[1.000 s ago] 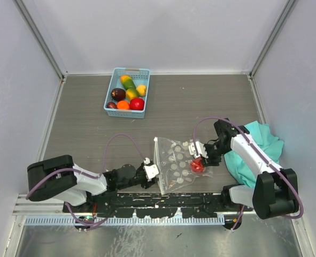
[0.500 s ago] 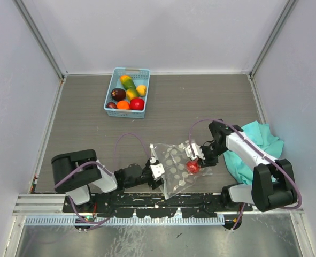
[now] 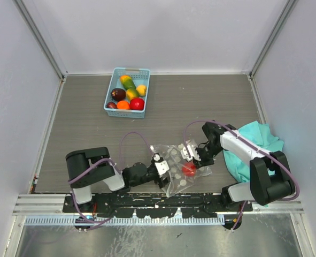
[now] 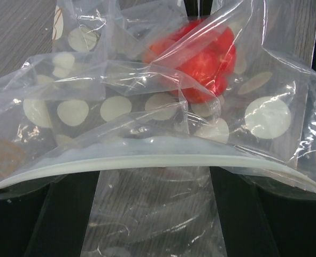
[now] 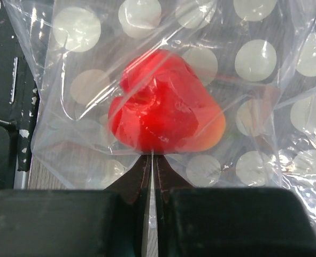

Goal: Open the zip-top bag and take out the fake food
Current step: Pick up the fake fruit from the zipper food storage bag.

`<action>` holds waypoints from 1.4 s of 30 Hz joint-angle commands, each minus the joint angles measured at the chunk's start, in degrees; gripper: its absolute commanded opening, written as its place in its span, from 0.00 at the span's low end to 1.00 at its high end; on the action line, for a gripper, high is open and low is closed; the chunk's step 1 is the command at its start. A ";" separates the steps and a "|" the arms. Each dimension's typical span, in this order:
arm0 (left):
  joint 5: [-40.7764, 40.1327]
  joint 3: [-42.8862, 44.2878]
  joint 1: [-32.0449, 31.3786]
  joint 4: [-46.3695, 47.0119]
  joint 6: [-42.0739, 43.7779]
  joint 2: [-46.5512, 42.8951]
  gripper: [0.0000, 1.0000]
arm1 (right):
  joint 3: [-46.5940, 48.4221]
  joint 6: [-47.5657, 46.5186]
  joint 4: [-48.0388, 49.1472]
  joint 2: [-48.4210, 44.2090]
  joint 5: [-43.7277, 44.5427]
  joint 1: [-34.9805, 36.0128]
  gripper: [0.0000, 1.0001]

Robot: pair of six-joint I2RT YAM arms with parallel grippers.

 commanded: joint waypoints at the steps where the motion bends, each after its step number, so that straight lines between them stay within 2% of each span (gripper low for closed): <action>1: -0.80 2.12 -0.25 6.21 -1.27 1.41 0.84 | 2.51 0.32 -1.72 0.87 -4.27 0.98 0.09; 11: -0.62 3.84 -0.25 9.40 -6.78 4.32 0.87 | 3.00 0.78 -2.19 2.34 -6.77 3.01 0.05; 16: -0.22 5.13 -0.25 9.48 -9.13 5.49 0.87 | 3.07 0.94 -2.26 2.96 -7.01 4.21 0.04; 17: -0.29 5.32 -0.25 9.41 -9.53 5.59 0.90 | 3.09 1.04 -2.28 3.05 -7.01 4.46 0.04; 30: -2.92 7.07 -0.23 9.41 -15.91 6.84 0.96 | 3.09 2.09 -1.42 3.37 -7.35 7.22 0.04; 42: -5.00 7.90 -0.20 9.49 -19.40 7.78 0.97 | 3.44 3.19 -1.03 4.14 -8.15 9.52 0.04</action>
